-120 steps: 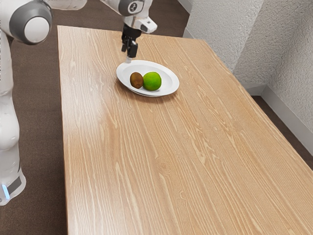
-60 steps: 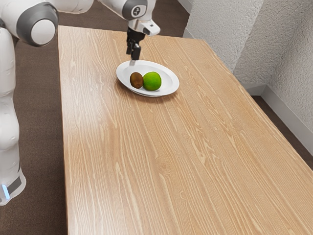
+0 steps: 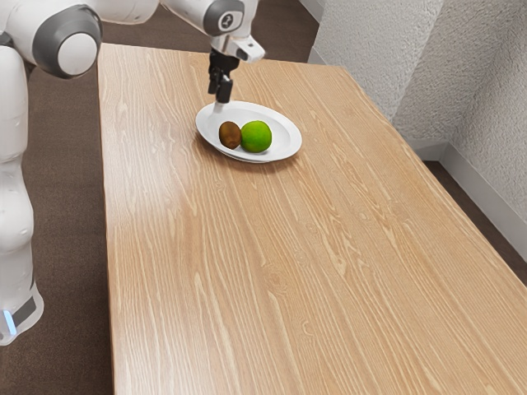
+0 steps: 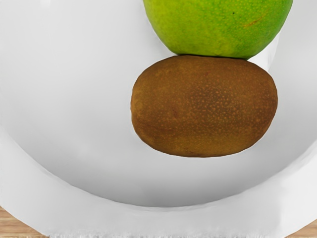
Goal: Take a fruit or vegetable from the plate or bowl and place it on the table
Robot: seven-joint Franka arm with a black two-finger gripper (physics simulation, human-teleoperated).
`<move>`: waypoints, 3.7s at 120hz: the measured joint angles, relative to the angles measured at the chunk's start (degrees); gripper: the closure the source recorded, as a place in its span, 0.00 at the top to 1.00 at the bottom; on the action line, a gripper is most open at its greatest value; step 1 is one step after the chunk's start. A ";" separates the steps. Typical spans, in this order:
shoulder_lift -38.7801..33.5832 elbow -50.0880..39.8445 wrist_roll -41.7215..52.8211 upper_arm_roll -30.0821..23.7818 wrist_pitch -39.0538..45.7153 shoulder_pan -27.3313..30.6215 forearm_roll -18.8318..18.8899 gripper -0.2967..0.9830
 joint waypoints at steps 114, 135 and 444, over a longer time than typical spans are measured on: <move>3.58 1.58 1.27 -1.04 2.75 -3.06 -2.13 0.77; 5.11 1.67 1.32 -1.00 3.70 -2.89 -2.63 0.77; 2.31 16.08 -15.77 -31.54 -9.97 -3.10 -0.01 0.75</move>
